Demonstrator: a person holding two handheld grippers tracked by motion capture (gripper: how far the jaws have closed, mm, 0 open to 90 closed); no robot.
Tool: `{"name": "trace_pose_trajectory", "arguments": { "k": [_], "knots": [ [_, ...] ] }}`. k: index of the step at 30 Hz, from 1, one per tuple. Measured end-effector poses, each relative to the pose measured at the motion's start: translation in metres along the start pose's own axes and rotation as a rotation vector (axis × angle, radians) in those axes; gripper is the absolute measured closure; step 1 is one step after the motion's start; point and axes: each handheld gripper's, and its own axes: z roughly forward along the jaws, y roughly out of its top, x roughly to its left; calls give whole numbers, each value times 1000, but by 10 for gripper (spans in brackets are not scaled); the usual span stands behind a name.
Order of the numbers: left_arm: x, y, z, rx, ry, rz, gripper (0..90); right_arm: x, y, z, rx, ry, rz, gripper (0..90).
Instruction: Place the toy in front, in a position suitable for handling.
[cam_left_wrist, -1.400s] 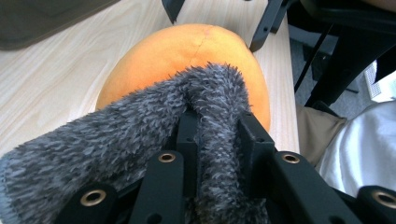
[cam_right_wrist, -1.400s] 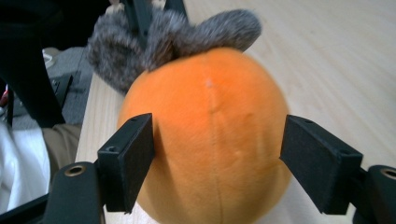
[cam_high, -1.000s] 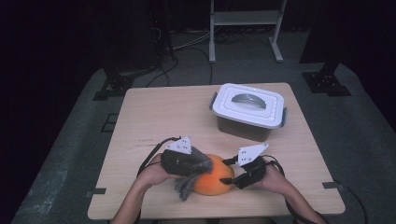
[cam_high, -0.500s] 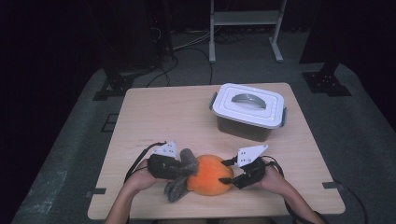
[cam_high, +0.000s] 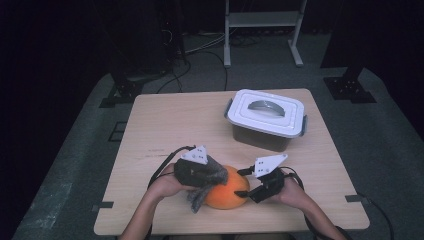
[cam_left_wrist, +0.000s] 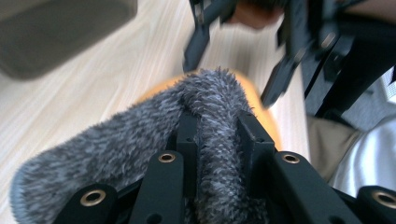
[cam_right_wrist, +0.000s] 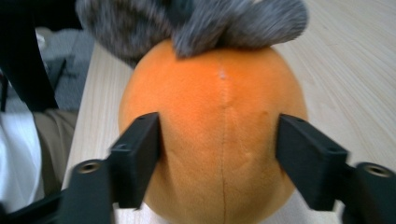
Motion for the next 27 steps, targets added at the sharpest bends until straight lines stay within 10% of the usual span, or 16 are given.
{"name": "trace_pose_trajectory", "arguments": {
  "k": [10, 15, 27],
  "knots": [
    [1, -21, -13, 6, -4, -36, 740, -3, -1, 7, 36, 22, 48, 226],
    [-1, -9, -16, 0, 8, -12, 739, 0, -2, 5, 25, 19, 22, 458],
    [-16, 33, -9, -12, -1, 88, 739, 6, 10, -1, 37, -40, -54, 517]
  ]
}}
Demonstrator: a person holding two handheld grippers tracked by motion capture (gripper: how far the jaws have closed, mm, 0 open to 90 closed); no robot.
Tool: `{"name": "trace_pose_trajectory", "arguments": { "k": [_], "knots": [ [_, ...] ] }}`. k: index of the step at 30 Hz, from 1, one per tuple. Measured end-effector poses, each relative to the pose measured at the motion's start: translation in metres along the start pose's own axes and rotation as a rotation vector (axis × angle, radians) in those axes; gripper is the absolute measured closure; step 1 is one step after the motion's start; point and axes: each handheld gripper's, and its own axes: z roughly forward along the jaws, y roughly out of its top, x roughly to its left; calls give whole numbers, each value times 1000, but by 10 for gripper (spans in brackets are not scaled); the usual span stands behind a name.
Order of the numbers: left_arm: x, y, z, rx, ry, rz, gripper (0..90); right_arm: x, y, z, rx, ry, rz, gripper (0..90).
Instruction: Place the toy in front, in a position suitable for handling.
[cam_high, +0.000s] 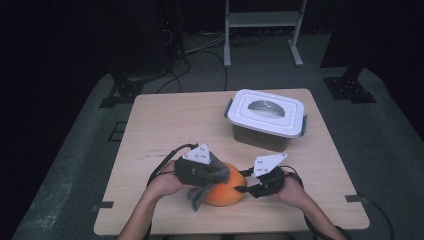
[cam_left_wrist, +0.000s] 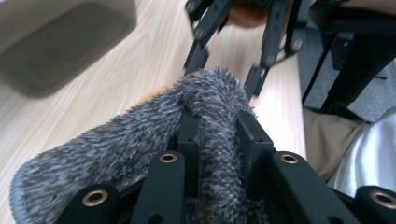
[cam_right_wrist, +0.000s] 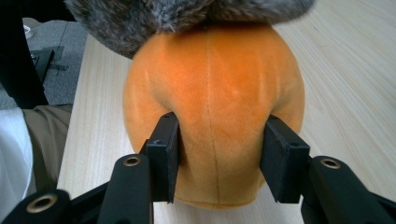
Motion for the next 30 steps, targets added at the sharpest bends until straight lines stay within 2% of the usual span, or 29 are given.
{"name": "trace_pose_trajectory", "arguments": {
  "k": [3, 5, 7, 9, 13, 16, 19, 20, 23, 24, 25, 26, 27, 30],
  "knots": [
    [-1, 7, 5, 33, 3, 29, 739, 4, 5, 1, 4, -12, -37, 517],
    [2, 4, 7, 35, 2, 17, 739, 5, 6, 0, 14, -22, -43, 523],
    [5, -4, 7, 24, -5, -22, 741, 3, 3, -1, 6, -15, -34, 529],
    [8, -15, 5, 0, -15, -61, 743, 2, 1, -1, 6, -11, -21, 524],
    [10, -32, 1, -7, -5, -94, 744, -2, -1, 0, -19, -1, 38, 363],
    [9, -39, -3, -19, -20, -102, 744, -5, -1, 1, -37, 11, 98, 257],
    [6, -43, -5, -14, -26, -101, 744, -7, -3, 8, -27, 41, 114, 241],
    [6, -43, -5, -10, -25, -97, 744, -6, -4, 10, -25, 49, 116, 246],
    [4, -41, -6, -4, -17, -92, 743, -3, -3, 12, -22, 50, 88, 415],
    [4, -37, -7, -3, -17, -85, 743, -2, -2, 11, -24, 44, 70, 479],
    [3, -33, -8, 2, -14, -72, 742, 1, 0, 9, -21, 34, 24, 525],
    [2, -29, -9, 5, -8, -62, 742, 3, 2, 8, -15, 23, -2, 543],
    [1, -21, -12, 5, 6, -47, 742, 4, 3, 7, -17, 14, -5, 552],
    [-1, -2, -11, 17, 9, -4, 741, 5, 6, 4, -26, 9, -19, 558]
  ]
}}
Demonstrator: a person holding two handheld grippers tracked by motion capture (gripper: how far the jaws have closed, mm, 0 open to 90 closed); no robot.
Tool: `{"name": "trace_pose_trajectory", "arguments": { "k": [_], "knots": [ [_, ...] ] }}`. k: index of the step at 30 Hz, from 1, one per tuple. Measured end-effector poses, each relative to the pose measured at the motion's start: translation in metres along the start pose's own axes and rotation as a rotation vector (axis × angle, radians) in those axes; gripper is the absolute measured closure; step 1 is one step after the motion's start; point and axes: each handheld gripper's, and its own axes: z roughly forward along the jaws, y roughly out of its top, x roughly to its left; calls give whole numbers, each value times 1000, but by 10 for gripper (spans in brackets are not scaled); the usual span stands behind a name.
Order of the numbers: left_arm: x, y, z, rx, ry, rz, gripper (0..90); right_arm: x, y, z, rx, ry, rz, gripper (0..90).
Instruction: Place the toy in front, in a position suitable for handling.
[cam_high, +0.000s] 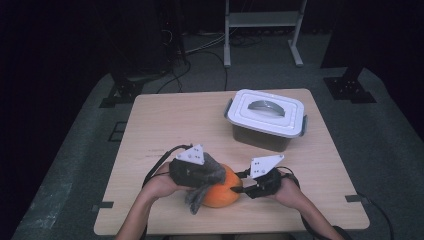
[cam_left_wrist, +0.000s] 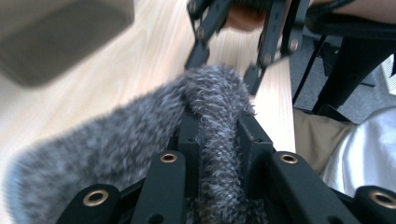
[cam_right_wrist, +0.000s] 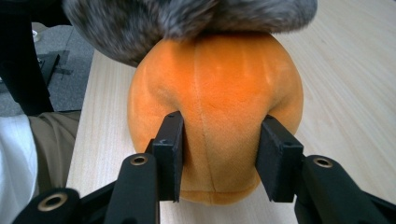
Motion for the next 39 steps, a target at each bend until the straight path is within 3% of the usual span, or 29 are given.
{"name": "trace_pose_trajectory", "arguments": {
  "k": [4, 8, 13, 15, 19, 24, 26, 31, 36, 39],
  "knots": [
    [-1, 13, 12, 21, -24, 32, 741, 4, 3, 1, 8, -4, -22, 558],
    [6, 8, 23, 23, -51, 2, 739, 4, 0, 0, 20, -10, -27, 566],
    [7, -6, 18, 3, -51, -34, 740, 2, -3, -1, 18, -4, -15, 561],
    [4, -14, 15, -15, -67, -57, 740, 3, -3, 0, 21, -10, -22, 464],
    [3, -25, 13, -7, -89, -62, 740, 2, -3, 4, 21, 12, 16, 321],
    [0, -30, 12, -16, -108, -67, 739, 2, -4, 15, 54, 46, 41, 289],
    [-1, -29, 14, -7, -106, -66, 739, 2, -5, 21, 63, 56, 40, 323],
    [-2, -19, 19, -7, -104, -45, 738, 3, -6, 20, 53, 53, 18, 578],
    [-3, -4, 21, -4, -96, -7, 734, 1, -5, 13, 59, 55, 13, 642],
    [-2, 1, 16, -19, -86, 8, 734, -4, -5, 1, 32, 46, 18, 659]
  ]
}}
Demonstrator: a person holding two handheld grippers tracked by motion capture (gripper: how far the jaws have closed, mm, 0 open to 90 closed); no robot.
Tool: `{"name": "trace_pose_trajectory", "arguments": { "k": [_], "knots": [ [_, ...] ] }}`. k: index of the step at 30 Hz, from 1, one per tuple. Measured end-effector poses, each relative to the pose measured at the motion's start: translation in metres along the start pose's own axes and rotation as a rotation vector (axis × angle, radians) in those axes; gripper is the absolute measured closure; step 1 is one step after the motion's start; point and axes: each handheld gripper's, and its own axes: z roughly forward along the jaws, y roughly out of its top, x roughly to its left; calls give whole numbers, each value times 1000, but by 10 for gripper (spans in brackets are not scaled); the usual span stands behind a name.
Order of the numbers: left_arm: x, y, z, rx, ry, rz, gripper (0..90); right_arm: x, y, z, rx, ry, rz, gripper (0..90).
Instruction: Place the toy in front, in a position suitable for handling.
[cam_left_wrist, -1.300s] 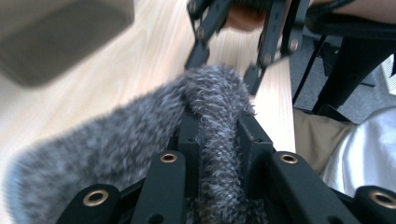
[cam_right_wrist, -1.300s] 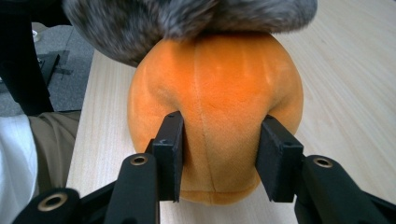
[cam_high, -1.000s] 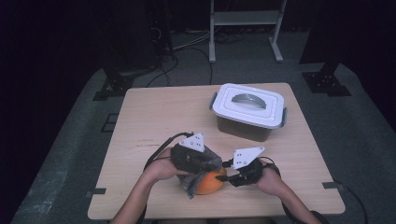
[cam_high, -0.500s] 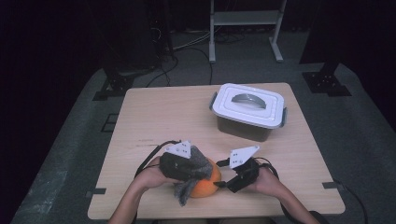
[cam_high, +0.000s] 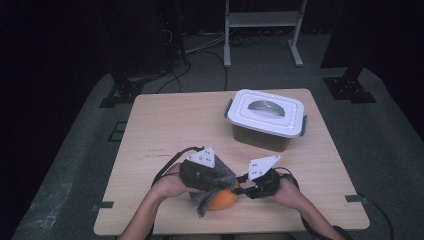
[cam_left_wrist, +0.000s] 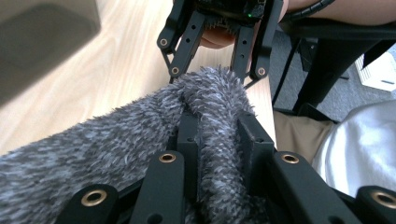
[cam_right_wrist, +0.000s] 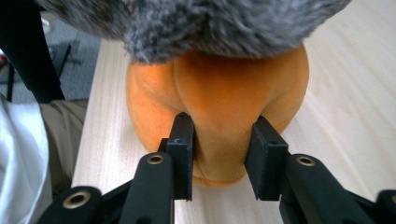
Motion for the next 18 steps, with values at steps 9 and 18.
{"name": "trace_pose_trajectory", "arguments": {
  "k": [9, 18],
  "knots": [
    [2, -7, -6, 70, 96, 21, 733, -5, -1, -16, -27, -32, 29, 641],
    [15, -17, -7, 62, 118, -25, 734, -2, 3, -6, -67, -101, -6, 282]
  ]
}}
